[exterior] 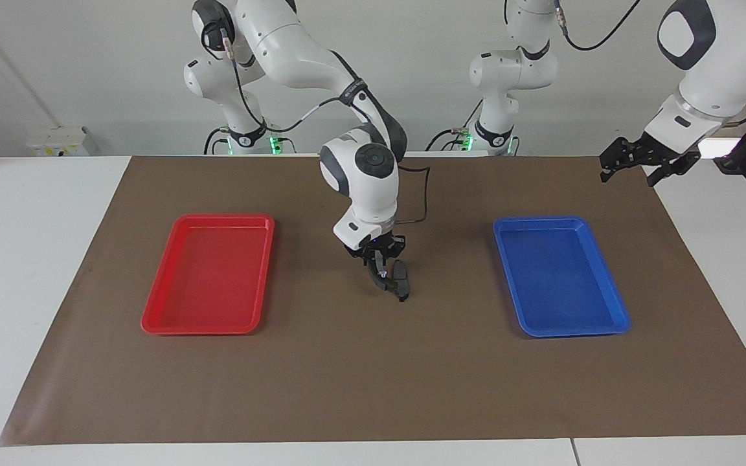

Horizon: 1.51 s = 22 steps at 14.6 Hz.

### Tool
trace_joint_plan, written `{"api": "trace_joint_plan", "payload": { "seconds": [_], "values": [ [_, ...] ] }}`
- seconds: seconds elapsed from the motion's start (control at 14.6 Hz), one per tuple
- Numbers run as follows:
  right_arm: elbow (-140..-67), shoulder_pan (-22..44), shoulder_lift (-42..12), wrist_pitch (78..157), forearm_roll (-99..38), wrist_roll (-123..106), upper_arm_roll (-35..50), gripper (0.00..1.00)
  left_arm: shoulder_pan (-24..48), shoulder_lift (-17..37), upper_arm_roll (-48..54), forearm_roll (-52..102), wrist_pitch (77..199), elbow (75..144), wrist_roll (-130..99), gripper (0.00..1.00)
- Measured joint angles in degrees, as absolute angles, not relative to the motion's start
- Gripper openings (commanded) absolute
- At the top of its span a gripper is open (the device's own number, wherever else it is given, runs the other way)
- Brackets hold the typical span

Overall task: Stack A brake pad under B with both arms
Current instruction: 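Carry the curved pad with the right gripper toward the small pad, then lower the curved pad onto the small pad with the right gripper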

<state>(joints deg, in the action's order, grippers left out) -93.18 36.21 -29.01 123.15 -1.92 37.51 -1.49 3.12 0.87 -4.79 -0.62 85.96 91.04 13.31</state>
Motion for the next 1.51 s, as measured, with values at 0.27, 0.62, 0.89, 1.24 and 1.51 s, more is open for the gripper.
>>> {"api": "trace_joint_plan", "payload": {
  "seconds": [0.27, 0.62, 0.89, 1.24, 1.51],
  "values": [
    [-88.7, 37.3, -33.4, 123.9, -1.9, 37.7, -1.5, 0.00, 3.1, 0.9, -4.8, -0.7, 86.7, 91.3, 13.3, 0.99],
    [-88.4, 37.5, -33.8, 124.0, -1.9, 37.8, -1.5, 0.00, 3.1, 0.9, -4.8, -0.7, 88.4, 91.4, 13.3, 0.99],
    [-88.4, 37.9, -34.4, 124.8, -1.9, 38.2, -1.5, 0.00, 3.1, 0.9, -4.8, -0.6, 89.1, 91.4, 13.3, 0.99],
    [-88.4, 37.9, -34.5, 125.3, -1.9, 38.3, -1.5, 0.01, 3.1, 0.9, -4.8, -0.5, 89.2, 91.4, 13.3, 0.99],
    [-88.3, 37.9, -35.0, 125.4, -1.9, 38.4, -1.5, 0.19, 3.1, 0.9, -4.8, -0.5, 89.2, 91.4, 13.3, 0.99]
  ]
}}
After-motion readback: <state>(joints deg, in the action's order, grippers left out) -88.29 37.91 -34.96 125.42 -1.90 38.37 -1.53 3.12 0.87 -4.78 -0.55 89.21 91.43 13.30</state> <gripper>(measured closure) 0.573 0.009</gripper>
